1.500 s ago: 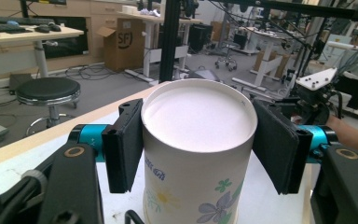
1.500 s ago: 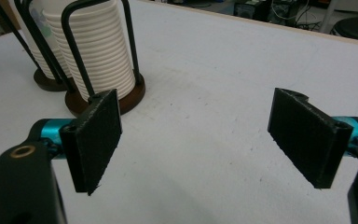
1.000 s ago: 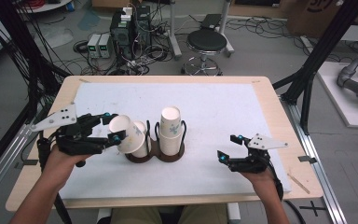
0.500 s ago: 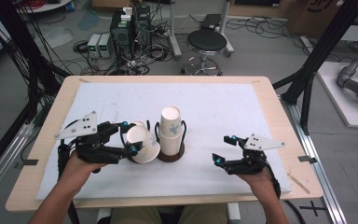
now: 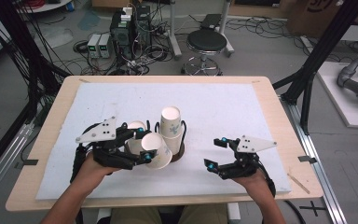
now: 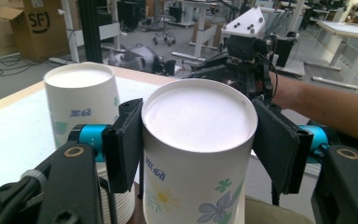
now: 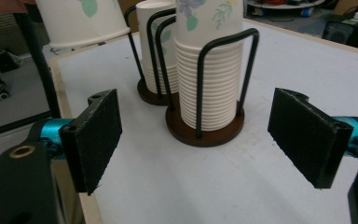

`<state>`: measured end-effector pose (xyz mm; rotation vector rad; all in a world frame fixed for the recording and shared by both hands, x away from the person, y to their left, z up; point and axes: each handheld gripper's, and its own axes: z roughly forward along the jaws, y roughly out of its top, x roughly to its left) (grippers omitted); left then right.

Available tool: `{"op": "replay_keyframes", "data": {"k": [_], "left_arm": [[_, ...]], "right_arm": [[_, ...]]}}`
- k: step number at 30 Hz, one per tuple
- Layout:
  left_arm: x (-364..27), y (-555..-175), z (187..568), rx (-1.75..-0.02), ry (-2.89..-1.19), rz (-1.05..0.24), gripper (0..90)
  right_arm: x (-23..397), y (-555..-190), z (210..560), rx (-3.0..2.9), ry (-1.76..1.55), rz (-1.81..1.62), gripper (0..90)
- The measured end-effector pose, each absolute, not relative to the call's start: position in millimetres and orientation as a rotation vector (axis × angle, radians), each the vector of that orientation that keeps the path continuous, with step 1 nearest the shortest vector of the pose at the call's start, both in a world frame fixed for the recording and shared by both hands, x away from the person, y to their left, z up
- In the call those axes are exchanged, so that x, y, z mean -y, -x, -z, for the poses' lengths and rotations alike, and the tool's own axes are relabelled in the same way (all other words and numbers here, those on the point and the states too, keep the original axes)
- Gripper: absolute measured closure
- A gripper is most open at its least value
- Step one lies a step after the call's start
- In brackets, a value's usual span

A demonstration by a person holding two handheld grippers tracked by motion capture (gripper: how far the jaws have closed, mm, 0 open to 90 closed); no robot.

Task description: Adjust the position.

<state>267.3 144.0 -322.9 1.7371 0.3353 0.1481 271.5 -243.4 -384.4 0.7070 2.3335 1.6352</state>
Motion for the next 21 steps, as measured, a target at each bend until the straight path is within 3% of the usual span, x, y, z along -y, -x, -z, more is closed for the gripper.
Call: {"op": "replay_keyframes", "data": {"k": [21], "left_arm": [[-115,-274,333,-0.274,-1.785,-0.109,36.9]], "right_arm": [[184,-275,381,-2.503,-0.443,-1.707,17.9]]}}
